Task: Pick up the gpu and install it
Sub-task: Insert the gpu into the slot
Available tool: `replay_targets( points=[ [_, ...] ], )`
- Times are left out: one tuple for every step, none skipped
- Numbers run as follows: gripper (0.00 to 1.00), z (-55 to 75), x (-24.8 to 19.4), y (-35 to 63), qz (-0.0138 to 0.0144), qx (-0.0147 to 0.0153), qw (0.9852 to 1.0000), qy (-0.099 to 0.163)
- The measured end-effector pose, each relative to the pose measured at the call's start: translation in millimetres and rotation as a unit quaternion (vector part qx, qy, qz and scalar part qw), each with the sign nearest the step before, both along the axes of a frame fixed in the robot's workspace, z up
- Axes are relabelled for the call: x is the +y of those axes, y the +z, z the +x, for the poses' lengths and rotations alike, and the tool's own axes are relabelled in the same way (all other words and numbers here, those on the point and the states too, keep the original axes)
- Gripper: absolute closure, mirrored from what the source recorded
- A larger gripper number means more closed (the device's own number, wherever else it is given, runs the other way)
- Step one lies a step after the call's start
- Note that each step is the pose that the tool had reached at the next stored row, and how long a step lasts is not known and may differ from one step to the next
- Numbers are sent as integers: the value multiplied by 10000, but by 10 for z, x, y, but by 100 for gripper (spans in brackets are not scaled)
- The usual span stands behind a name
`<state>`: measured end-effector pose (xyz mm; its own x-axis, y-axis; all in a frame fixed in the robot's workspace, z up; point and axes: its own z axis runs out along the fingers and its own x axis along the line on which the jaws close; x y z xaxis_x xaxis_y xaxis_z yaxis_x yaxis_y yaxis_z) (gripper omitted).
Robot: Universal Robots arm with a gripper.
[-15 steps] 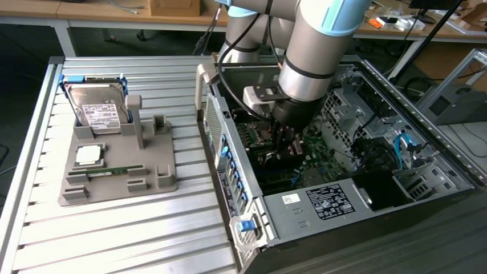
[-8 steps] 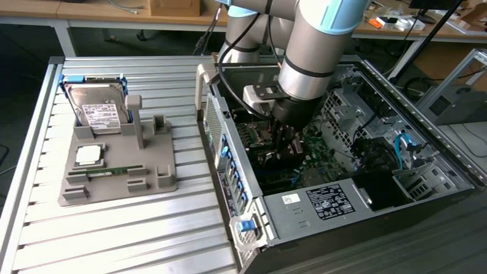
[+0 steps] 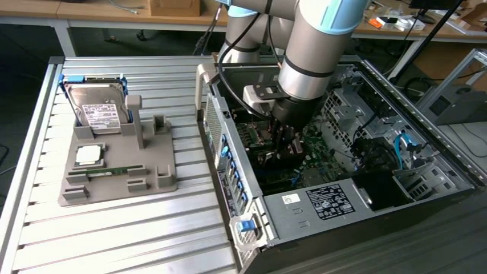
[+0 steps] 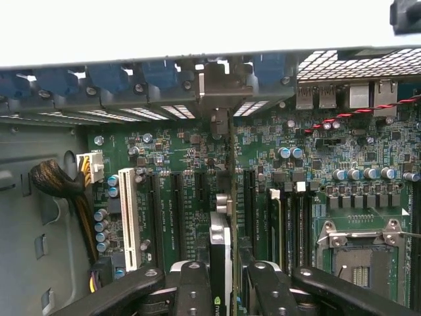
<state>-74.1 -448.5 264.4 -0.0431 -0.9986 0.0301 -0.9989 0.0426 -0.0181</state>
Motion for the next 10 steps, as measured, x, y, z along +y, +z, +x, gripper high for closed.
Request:
replay_targets(
  points=[
    [73, 0, 0, 0, 0, 0, 10000, 0],
    [73, 0, 0, 0, 1, -1, 10000, 0],
    [73, 0, 0, 0, 1, -1, 10000, 0],
    [73, 0, 0, 1, 2, -1, 10000, 0],
    [73, 0, 0, 5, 1, 0, 10000, 0],
    [73, 0, 0, 9, -1, 0, 10000, 0],
    [73, 0, 0, 17, 0, 0, 10000, 0],
    [73, 0, 0, 25, -1, -1, 10000, 0],
    [73, 1, 0, 31, -1, -1, 10000, 1],
    [73, 0, 0, 32, -1, -2, 10000, 0]
  ],
)
